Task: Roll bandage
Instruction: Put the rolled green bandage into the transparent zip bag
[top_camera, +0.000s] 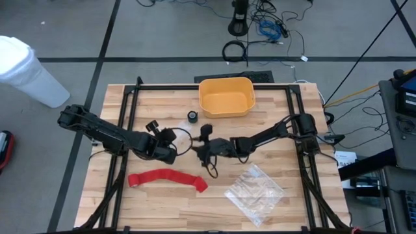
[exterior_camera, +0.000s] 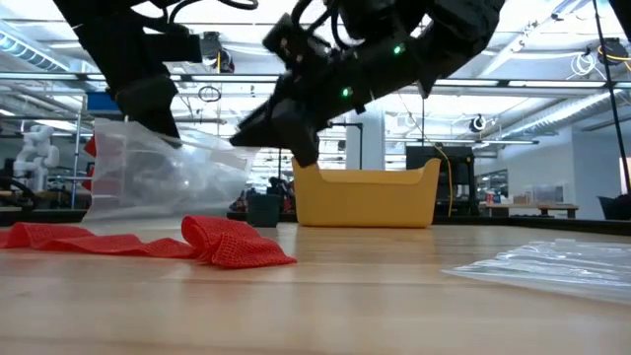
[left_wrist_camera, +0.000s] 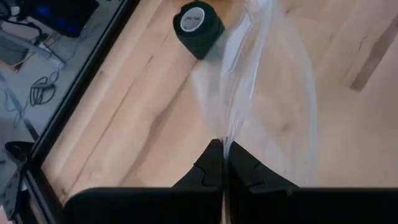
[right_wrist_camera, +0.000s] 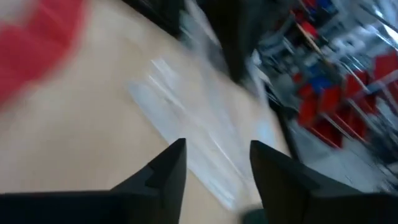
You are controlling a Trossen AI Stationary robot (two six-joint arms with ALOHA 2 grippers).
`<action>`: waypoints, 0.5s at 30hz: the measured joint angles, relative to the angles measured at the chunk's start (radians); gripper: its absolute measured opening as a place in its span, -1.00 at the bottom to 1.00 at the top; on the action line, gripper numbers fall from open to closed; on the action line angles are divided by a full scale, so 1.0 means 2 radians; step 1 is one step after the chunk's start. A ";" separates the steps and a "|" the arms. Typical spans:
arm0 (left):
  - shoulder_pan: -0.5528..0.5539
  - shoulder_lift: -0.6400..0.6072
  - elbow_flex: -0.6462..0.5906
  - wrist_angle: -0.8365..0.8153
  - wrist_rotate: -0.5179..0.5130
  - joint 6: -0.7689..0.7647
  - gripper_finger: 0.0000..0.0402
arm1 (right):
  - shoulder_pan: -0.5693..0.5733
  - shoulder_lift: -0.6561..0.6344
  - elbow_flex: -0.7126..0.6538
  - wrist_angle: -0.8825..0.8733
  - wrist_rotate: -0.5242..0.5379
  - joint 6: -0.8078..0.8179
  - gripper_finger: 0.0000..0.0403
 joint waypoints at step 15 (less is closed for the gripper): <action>-0.025 0.071 0.000 0.009 -0.029 -0.052 -1.00 | -0.112 0.002 0.087 -0.210 -0.066 0.022 -0.04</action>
